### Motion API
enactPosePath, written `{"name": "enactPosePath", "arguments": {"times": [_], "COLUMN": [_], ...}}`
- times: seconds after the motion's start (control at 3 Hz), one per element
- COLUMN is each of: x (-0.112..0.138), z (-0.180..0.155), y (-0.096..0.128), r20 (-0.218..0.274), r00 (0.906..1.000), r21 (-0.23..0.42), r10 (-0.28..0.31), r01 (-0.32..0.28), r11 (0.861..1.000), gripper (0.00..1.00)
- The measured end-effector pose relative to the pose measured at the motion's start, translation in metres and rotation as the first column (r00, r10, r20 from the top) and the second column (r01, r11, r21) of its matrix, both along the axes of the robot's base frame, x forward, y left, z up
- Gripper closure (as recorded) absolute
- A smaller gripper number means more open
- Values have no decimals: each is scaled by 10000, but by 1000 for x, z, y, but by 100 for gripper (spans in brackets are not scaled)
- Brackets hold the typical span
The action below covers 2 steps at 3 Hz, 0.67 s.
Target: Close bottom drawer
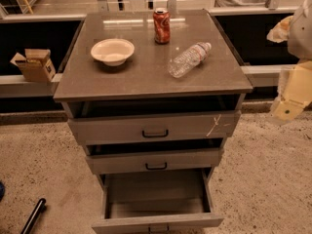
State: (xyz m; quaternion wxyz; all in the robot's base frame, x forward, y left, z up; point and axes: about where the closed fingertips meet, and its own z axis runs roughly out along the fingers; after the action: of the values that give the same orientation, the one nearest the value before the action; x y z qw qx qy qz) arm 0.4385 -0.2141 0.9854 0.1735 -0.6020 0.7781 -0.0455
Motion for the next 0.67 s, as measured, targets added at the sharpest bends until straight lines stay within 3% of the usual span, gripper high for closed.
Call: {"name": "enactPosePath", "arguments": {"times": [0.67], "x": [1], "z": [-2], "y": [-1], "r20": [26], "r00": [10000], "r21": [131], "r10": [-25], "r01": [25], "r11": [9999], "gripper": [0]}}
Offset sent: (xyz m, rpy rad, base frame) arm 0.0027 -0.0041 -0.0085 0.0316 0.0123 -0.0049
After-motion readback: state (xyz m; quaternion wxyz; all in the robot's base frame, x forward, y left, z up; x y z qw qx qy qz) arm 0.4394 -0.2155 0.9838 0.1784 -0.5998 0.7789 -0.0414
